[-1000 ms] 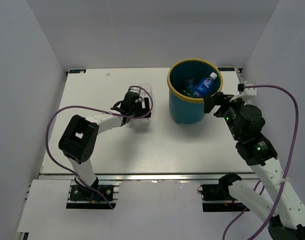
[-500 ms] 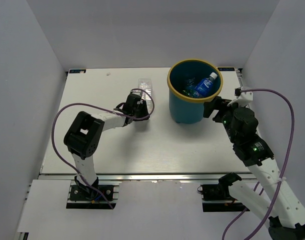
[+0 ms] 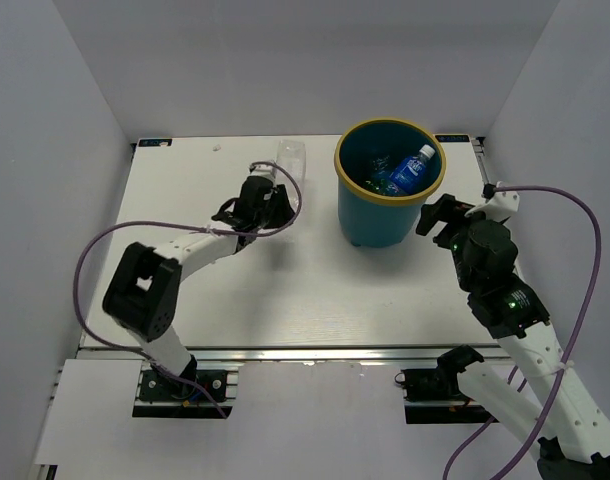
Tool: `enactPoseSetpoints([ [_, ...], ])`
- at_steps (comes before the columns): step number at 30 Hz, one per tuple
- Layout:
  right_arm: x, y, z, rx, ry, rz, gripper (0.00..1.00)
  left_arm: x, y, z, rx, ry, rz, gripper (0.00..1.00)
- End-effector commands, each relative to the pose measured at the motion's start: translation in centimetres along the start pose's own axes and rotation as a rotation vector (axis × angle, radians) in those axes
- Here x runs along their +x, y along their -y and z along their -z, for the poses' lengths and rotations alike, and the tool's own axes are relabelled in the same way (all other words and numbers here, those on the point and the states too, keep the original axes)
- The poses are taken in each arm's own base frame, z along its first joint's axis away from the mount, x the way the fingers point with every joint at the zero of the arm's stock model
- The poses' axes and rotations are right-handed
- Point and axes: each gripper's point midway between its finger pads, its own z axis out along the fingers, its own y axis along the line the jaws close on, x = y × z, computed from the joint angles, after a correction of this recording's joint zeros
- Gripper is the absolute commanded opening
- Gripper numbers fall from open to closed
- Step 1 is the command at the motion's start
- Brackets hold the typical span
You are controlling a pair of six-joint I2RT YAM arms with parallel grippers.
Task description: Put the plastic bottles in the bin
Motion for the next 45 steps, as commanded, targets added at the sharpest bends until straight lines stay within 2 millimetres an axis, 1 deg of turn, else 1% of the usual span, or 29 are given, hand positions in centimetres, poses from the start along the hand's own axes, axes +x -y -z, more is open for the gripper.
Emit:
enactPoseSetpoints([
  [1, 0.2, 4.3, 0.4, 0.249, 0.045, -0.089, 0.89, -8.8, 2.6, 6.2, 0.061, 0.272, -0.004, 0.0],
  [3, 1.0, 5.8, 0.6, 0.336, 0.036, -0.096, 0.89, -11.0, 3.4, 8.2, 0.088, 0.347, -0.025, 0.0],
  [4, 1.4, 6.8, 0.9, 0.383, 0.032, -0.09, 0.89, -12.8, 4.0, 9.9, 0.106, 0.4, -0.033, 0.0],
  [6, 2.6, 7.3, 0.8, 0.406, 0.018, -0.083, 0.89, -14.2, 4.4, 11.2, 0.104, 0.428, -0.058, 0.0],
  [7, 3.2, 7.4, 0.7, 0.404, 0.007, -0.077, 0.89, -16.1, 5.4, 12.5, 0.13, 0.466, -0.06, 0.0],
  [10, 5.0, 7.5, 0.2, 0.407, -0.03, -0.063, 0.89, -18.3, 9.0, 14.7, 0.267, 0.499, -0.092, 0.0],
  [11, 5.3, 7.6, 0.1, 0.41, -0.036, -0.059, 0.89, -18.7, 10.2, 15.0, 0.303, 0.497, -0.107, 0.0],
  [12, 5.7, 7.8, -0.1, 0.419, -0.047, -0.05, 0.9, -18.4, 11.6, 15.2, 0.347, 0.473, -0.147, 0.0],
  [13, 5.9, 7.9, -0.1, 0.423, -0.053, -0.046, 0.89, -17.2, 13.4, 15.3, 0.378, 0.434, -0.183, 0.0],
  [14, 6.0, 8.0, -0.2, 0.43, -0.056, -0.041, 0.89, -17.7, 15.2, 15.4, 0.404, 0.437, -0.211, 0.0],
  [16, 6.0, 8.0, -0.2, 0.428, -0.056, -0.031, 0.89, -16.5, 17.0, 15.2, 0.425, 0.396, -0.266, 0.0],
  [17, 5.8, 8.1, -0.1, 0.426, -0.048, -0.033, 0.89, -15.5, 18.6, 15.1, 0.457, 0.369, -0.288, 0.0],
  [20, 5.7, 8.1, 0.0, 0.419, -0.039, -0.029, 0.89, -14.5, 20.1, 14.7, 0.478, 0.35, -0.303, 0.0],
  [22, 5.6, 8.0, -0.1, 0.412, -0.031, -0.028, 0.89, -13.9, 20.6, 14.6, 0.493, 0.337, -0.297, 0.05],
  [23, 5.5, 8.0, 0.0, 0.409, -0.028, -0.029, 0.89, -13.9, 20.8, 14.7, 0.499, 0.336, -0.3, 0.12],
  [25, 5.5, 7.9, -0.1, 0.404, -0.029, -0.027, 0.89, -13.6, 20.9, 14.6, 0.498, 0.331, -0.304, 0.22],
  [26, 5.6, 7.9, -0.1, 0.403, -0.031, -0.025, 0.89, -13.7, 20.8, 14.7, 0.494, 0.333, -0.307, 0.34],
  [27, 5.5, 7.8, -0.1, 0.4, -0.031, -0.025, 0.89, -13.6, 20.7, 14.7, 0.488, 0.336, -0.309, 0.84],
  [28, 5.5, 7.8, -0.1, 0.397, -0.029, -0.027, 0.89, -13.8, 20.5, 15.0, 0.485, 0.344, -0.308, 0.97],
  [31, 5.4, 7.6, -0.3, 0.387, -0.027, -0.028, 0.89, -14.8, 20.7, 16.3, 0.498, 0.383, -0.309, 0.98],
  [34, 5.5, 7.4, -0.5, 0.374, -0.03, -0.023, 0.89, -17.0, 21.1, 17.9, 0.491, 0.447, -0.313, 0.98],
  [35, 5.5, 7.3, -0.6, 0.371, -0.029, -0.024, 0.89, -17.7, 20.4, 18.0, 0.443, 0.466, -0.313, 0.98],
  [37, 5.5, 7.3, -0.6, 0.373, -0.031, -0.022, 0.89, -19.4, 20.4, 18.9, 0.41, 0.5, -0.306, 0.98],
  [38, 5.7, 7.3, -0.7, 0.375, -0.036, -0.019, 0.89, -19.5, 19.8, 18.7, 0.376, 0.494, -0.304, 0.98],
  [39, 5.8, 7.4, -0.7, 0.38, -0.04, -0.014, 0.89, -20.1, 18.7, 18.6, 0.307, 0.512, -0.282, 0.98],
  [41, 6.0, 7.7, -0.7, 0.395, -0.042, -0.012, 0.89, -19.9, 16.8, 18.2, 0.218, 0.51, -0.25, 0.98],
  [43, 6.3, 8.0, -0.8, 0.417, -0.045, -0.015, 0.89, -19.6, 13.9, 17.6, 0.098, 0.516, -0.221, 0.98],
  [44, 6.3, 8.2, -0.9, 0.429, -0.045, -0.015, 0.89, -18.3, 12.0, 17.1, 0.051, 0.494, -0.193, 0.98],
  [45, 6.6, 8.5, -0.8, 0.447, -0.055, -0.02, 0.89, -18.1, 9.6, 16.6, -0.02, 0.494, -0.16, 0.98],
])
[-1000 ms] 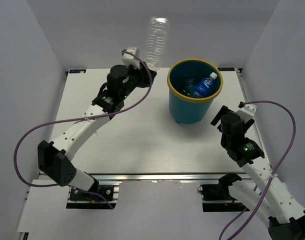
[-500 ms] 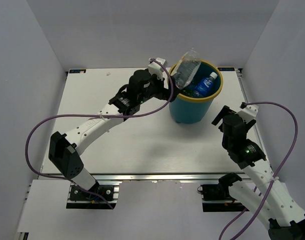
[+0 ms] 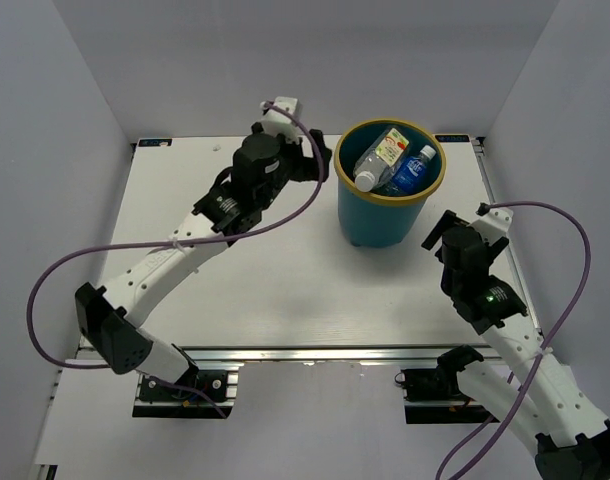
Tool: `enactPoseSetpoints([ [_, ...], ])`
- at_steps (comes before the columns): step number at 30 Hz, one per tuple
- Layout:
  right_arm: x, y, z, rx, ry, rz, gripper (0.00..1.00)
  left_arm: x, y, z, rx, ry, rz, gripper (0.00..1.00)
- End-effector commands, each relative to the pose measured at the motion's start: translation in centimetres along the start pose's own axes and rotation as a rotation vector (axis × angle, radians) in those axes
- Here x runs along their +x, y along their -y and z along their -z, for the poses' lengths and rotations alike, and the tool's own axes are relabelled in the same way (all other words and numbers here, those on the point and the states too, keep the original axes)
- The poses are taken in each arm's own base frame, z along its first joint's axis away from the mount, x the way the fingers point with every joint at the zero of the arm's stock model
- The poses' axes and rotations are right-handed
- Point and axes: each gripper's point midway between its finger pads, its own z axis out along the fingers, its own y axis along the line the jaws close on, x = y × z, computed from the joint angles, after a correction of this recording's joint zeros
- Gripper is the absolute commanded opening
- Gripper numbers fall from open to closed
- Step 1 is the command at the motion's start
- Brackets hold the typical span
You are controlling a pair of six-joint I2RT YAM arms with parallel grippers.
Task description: Put the plastic bottles in the bin
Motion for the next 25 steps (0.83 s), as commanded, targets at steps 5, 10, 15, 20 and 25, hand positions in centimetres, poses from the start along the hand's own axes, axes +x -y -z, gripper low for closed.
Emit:
enactPoseSetpoints([
  [5, 1.2, 1.7, -1.3, 0.104, -0.034, -0.048, 0.89, 8.4, -15.9, 5.5, -0.445, -0.106, 0.249, 0.98],
  [10, 3.0, 2.4, -2.6, 0.11, -0.092, -0.09, 0.89, 14.4, -24.1, 13.5, -0.732, -0.062, 0.388, 0.98],
  [15, 5.7, 3.8, -3.8, 0.169, -0.148, -0.099, 0.89, 14.9, -26.6, 18.1, -0.888, 0.084, 0.473, 0.98],
  [20, 5.8, 3.2, -4.2, 0.152, -0.159, -0.081, 0.9, 13.9, -26.1, 18.6, -0.863, 0.124, 0.489, 0.98],
  [25, 5.1, 3.6, -4.2, 0.154, -0.096, -0.125, 0.9, 13.3, -26.4, 19.1, -0.91, 0.11, 0.493, 0.98],
])
